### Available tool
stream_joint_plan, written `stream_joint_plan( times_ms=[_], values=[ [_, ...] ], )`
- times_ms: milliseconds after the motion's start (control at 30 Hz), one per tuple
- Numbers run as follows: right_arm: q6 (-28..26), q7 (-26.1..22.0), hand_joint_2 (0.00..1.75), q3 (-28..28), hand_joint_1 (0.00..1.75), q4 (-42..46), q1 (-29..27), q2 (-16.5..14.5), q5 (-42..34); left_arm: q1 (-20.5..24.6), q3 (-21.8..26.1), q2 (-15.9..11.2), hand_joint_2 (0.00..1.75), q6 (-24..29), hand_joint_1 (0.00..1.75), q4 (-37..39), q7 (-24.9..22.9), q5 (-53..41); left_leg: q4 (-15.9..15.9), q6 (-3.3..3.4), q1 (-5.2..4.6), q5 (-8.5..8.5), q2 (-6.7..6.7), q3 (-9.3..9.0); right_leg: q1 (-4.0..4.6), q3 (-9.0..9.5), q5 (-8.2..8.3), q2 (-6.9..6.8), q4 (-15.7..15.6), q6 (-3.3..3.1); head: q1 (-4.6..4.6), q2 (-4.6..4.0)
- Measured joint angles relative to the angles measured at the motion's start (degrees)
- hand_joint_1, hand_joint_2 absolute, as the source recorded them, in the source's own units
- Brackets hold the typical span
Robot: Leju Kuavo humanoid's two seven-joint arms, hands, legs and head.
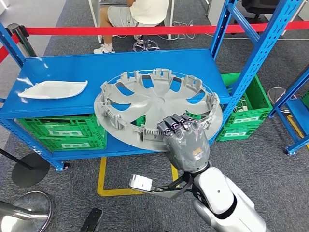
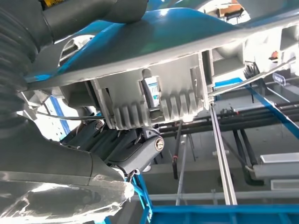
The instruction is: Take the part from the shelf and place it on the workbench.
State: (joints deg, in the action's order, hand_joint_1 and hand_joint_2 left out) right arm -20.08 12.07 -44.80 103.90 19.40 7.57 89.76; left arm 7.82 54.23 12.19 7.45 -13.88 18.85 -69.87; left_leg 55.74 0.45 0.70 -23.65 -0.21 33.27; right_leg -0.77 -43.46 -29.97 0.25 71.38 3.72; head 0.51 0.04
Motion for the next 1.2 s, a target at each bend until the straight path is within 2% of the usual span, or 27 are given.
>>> stream_joint_plan(
  times_ms=[33, 67, 100, 133, 200, 233, 267, 333, 367, 400, 467, 500, 533, 567, 600, 667, 733, 767, 833, 867, 900, 933, 1000, 1033, 1067, 1100, 1200],
  values=[
    [0.1, 0.0, 1.75, 0.0, 1.75, -0.1, -0.2, 0.0, 0.0, 0.0, 0.0, 0.0, 0.0, 0.0, 0.0, 0.0, -0.1, -0.2, 0.0, 0.01, -0.08, 0.57, 0.03, 0.77, 0.03, -0.03, -0.78, 0.0, 2.6, 0.01, 0.01, 0.0],
    [0.2, 0.0, 1.75, 0.0, 1.75, -0.2, -0.4, 0.0, 0.0, 0.0, 0.0, 0.0, 0.0, 0.0, 0.0, 0.0, -0.1, -0.3, 0.1, -0.02, -0.15, 1.09, 0.05, 1.47, 0.06, 0.98, -0.39, 0.0, 3.0, -0.07, 0.01, 0.0],
    [0.2, -0.1, 1.75, 0.0, 1.75, -0.3, -0.6, 0.0, 0.0, 0.0, 0.0, 0.0, 0.0, 0.0, 0.0, 0.0, -0.1, -0.4, 0.1, -0.08, -0.21, 1.54, 0.06, 2.05, 0.11, 3.13, 0.78, 0.0, 1.2, -0.25, 0.02, 0.0],
    [0.2, -0.1, 1.75, 0.0, 1.75, -0.5, -0.8, 0.0, 0.0, 0.0, 0.0, 0.0, 0.0, 0.0, 0.0, 0.0, -0.1, -0.5, 0.1, -0.19, -0.24, 1.94, 0.05, 2.49, 0.19, 6.17, 2.03, 0.0, -2.5, -0.53, 0.02, 0.0],
    [0.1, -0.2, 1.75, 0.0, 1.75, -0.9, -1.4, -0.1, 0.0, 0.1, 0.0, 0.1, 0.0, 0.0, 0.0, 0.0, 0.0, -0.6, 0.1, -0.64, -0.32, 2.77, 0.04, 3.18, 0.5, 12.19, 2.42, 0.02, -10.9, -1.1, 0.06, 0.0],
    [0.0, -0.4, 1.75, 0.1, 1.75, -1.1, -1.8, -0.1, 0.0, 0.1, 0.0, 0.1, 0.0, 0.0, 0.0, 0.0, 0.2, -0.7, 0.1, -0.92, -0.31, 3.24, 0.05, 3.39, 0.67, 13.8, 2.19, 0.06, -13.4, -1.28, 0.05, 0.0],
    [-0.1, -1.0, 1.75, 0.3, 1.75, -1.2, -2.4, -0.3, 0.0, 0.1, 0.0, 0.1, 0.0, 0.0, 0.0, 0.0, 0.3, -0.7, -0.1, -1.23, -0.27, 3.75, 0.06, 3.57, 0.84, 14.4, 1.89, 0.11, -14.7, -1.38, 0.07, 0.0],
    [-0.3, -3.5, 1.75, 1.4, 1.75, -1.7, -4.0, -1.3, 0.0, 0.0, 0.0, 0.1, 0.0, 0.1, 0.0, 0.0, 0.6, -0.4, -0.3, -1.88, -0.15, 4.38, 0.05, 3.82, 0.83, 13.83, 2.77, 0.11, -15.0, -1.81, 0.04, 0.0],
    [-0.3, -5.1, 1.75, 2.1, 1.75, -2.0, -4.8, -2.1, 0.1, 0.0, 0.0, 0.1, 0.0, 0.1, 0.0, 0.0, 0.7, -0.1, 0.2, -2.2, -0.13, 3.64, 0.05, 4.21, 0.71, 13.5, 3.24, 0.05, -15.2, -2.23, 0.13, 0.0],
    [-0.3, -6.7, 1.75, 3.0, 1.75, -2.3, -5.5, -2.9, 0.1, -0.1, 0.0, 0.0, 0.0, 0.2, 0.0, -0.1, 1.0, 0.3, 1.7, -2.49, -0.14, 1.9, 0.04, 4.92, 0.54, 13.06, 3.8, -0.03, -15.3, -2.7, 0.23, 0.0],
    [-0.3, -9.6, 1.75, 4.6, 1.75, -2.9, -6.7, -4.7, 0.1, 0.1, 0.1, -0.1, 0.0, 0.2, 0.0, -0.2, 1.3, 0.9, 8.6, -2.95, -0.09, -3.71, 0.06, 7.25, 0.39, 11.88, 4.78, -0.18, -15.3, -3.28, 0.5, 0.0],
    [-0.3, -10.6, 1.75, 5.3, 1.75, -3.2, -7.3, -5.5, 0.1, 0.2, 0.1, -0.2, 0.0, 0.2, 0.0, -0.2, 1.4, 1.1, 12.7, -3.14, -0.06, -5.99, 0.06, 8.31, 0.39, 11.17, 5.27, -0.25, -15.2, -3.33, 0.55, 0.0],
    [-0.3, -11.5, 1.75, 6.1, 1.75, -3.6, -7.7, -6.3, 0.1, 0.2, 0.1, -0.4, 0.0, 0.2, 0.0, -0.3, 1.3, 1.3, 15.9, -3.29, -0.02, -7.03, 0.06, 8.8, 0.37, 10.44, 5.79, -0.31, -15.1, -3.29, 0.58, 0.0],
    [-0.3, -12.1, 1.75, 6.7, 1.75, -3.9, -8.1, -6.9, 0.1, 0.3, 0.1, -0.5, 0.0, 0.2, 0.0, -0.4, 1.3, 1.4, 17.3, -3.41, 0.01, -6.65, 0.06, 8.45, 0.33, 9.7, 6.34, -0.36, -15.0, -3.19, 0.57, 0.0],
    [-0.2, -12.5, 1.75, 7.3, 1.75, -4.1, -8.4, -7.4, 0.1, 0.4, 0.2, -0.6, 0.0, 0.3, 0.0, -0.4, 1.2, 1.4, 16.8, -3.52, 0.07, -5.25, 0.06, 7.15, 0.25, 8.92, 6.92, -0.37, -14.9, -3.04, 0.58, 0.0],
    [-0.1, -12.7, 1.75, 8.1, 1.75, -4.5, -9.0, -8.1, 0.1, 0.7, 0.2, -0.7, 0.0, 0.3, 0.0, -0.6, 1.1, 1.4, 10.7, -3.87, 0.37, -2.71, 0.04, 1.84, 0.17, 7.36, 7.97, -0.35, -14.6, -2.54, 0.61, 0.0],
    [-0.1, -12.2, 1.75, 8.6, 1.75, -4.7, -9.6, -8.4, 0.1, 1.3, 0.1, -0.7, 0.0, 0.2, 0.0, -0.7, 1.0, 1.2, 3.1, -3.63, 0.45, -3.4, -0.25, -3.37, 0.24, 6.1, 8.96, -0.36, -14.0, -1.84, 0.67, 0.0],
    [-0.1, -11.9, 1.75, 8.7, 1.75, -4.7, -9.9, -8.5, 0.1, 1.6, 0.1, -0.6, 0.0, 0.1, 0.0, -0.8, 1.0, 1.0, 0.9, -3.21, 0.34, -4.07, -0.39, -4.51, 0.26, 5.67, 9.52, -0.39, -14.0, -1.47, 0.72, 0.0],
    [-0.1, -11.6, 1.75, 8.9, 1.75, -4.9, -10.4, -8.6, 0.1, 1.7, 0.1, -0.6, 0.0, -0.1, 0.0, -0.8, 0.9, 0.8, 0.1, -1.88, 0.1, -3.91, -0.41, -4.0, 0.02, 5.16, 10.65, -0.43, -14.2, -0.72, 0.74, 0.0],
    [-0.2, -11.6, 1.75, 9.0, 1.75, -5.1, -10.7, -8.7, 0.1, 1.7, 0.1, -0.6, 0.0, -0.1, 0.0, -0.8, 0.8, 0.8, 0.2, -1.31, 0.04, -3.44, -0.3, -3.52, -0.11, 4.78, 10.21, -0.44, -14.0, -0.4, 0.71, 0.0],
    [-0.2, -11.6, 1.75, 9.0, 1.75, -5.2, -10.9, -8.7, 0.1, 1.7, 0.1, -0.5, 0.0, -0.2, 0.0, -0.8, 0.8, 0.8, 0.2, -0.73, 0.03, -2.9, -0.18, -3.0, -0.18, 4.22, 8.65, -0.42, -12.8, -0.15, 0.62, 0.0],
    [-0.2, -11.6, 1.75, 9.0, 1.75, -5.2, -11.1, -8.7, 0.1, 1.7, 0.1, -0.5, 0.0, -0.2, 0.0, -0.9, 0.7, 0.8, 0.2, -0.25, 0.01, -2.3, -0.07, -2.37, -0.2, 3.42, 6.02, -0.41, -10.3, 0.03, 0.52, 0.0],
    [-0.1, -11.7, 1.75, 9.0, 1.75, -5.3, -11.2, -8.8, 0.1, 1.9, 0.1, -0.6, 0.0, -0.2, 0.0, -0.9, 0.5, 0.8, 0.2, 0.25, -0.27, -1.0, -0.01, -0.88, -0.13, 1.65, -0.04, -0.38, -2.4, 0.15, 0.31, 0.0],
    [0.0, -11.8, 1.75, 9.0, 1.75, -5.4, -11.2, -8.9, 0.1, 1.9, 0.1, -0.6, 0.0, -0.1, 0.0, -0.9, 0.3, 0.8, 0.3, 0.34, -0.43, -0.33, 0.02, -0.06, -0.06, 1.18, -1.66, -0.38, 1.2, 0.1, 0.27, 0.0],
    [0.0, -11.9, 1.75, 9.0, 1.75, -5.4, -11.2, -8.9, 0.1, 1.9, 0.1, -0.7, 0.0, -0.1, 0.0, -0.9, 0.2, 0.9, 0.3, 0.37, -0.57, 0.36, 0.06, 0.8, 0.04, 1.41, -1.83, -0.37, 3.3, -0.04, 0.26, 0.0],
    [0.1, -12.0, 1.75, 9.0, 1.75, -5.4, -11.2, -9.0, 0.1, 1.9, 0.1, -0.8, 0.0, -0.1, 0.0, -0.9, 0.2, 1.0, 0.3, 0.38, -0.69, 0.93, 0.1, 1.52, 0.14, 2.1, -1.13, -0.37, 4.1, -0.22, 0.26, 0.0],
    [0.3, -12.3, 1.75, 9.0, 1.75, -5.4, -11.2, -9.0, 0.1, 1.9, 0.1, -0.9, 0.0, -0.1, 0.0, -0.9, 0.2, 1.3, 0.3, 0.37, -0.82, 1.66, 0.14, 2.41, 0.29, 3.83, 0.86, -0.37, 3.2, -0.54, 0.26, 0.0]
  ],
)
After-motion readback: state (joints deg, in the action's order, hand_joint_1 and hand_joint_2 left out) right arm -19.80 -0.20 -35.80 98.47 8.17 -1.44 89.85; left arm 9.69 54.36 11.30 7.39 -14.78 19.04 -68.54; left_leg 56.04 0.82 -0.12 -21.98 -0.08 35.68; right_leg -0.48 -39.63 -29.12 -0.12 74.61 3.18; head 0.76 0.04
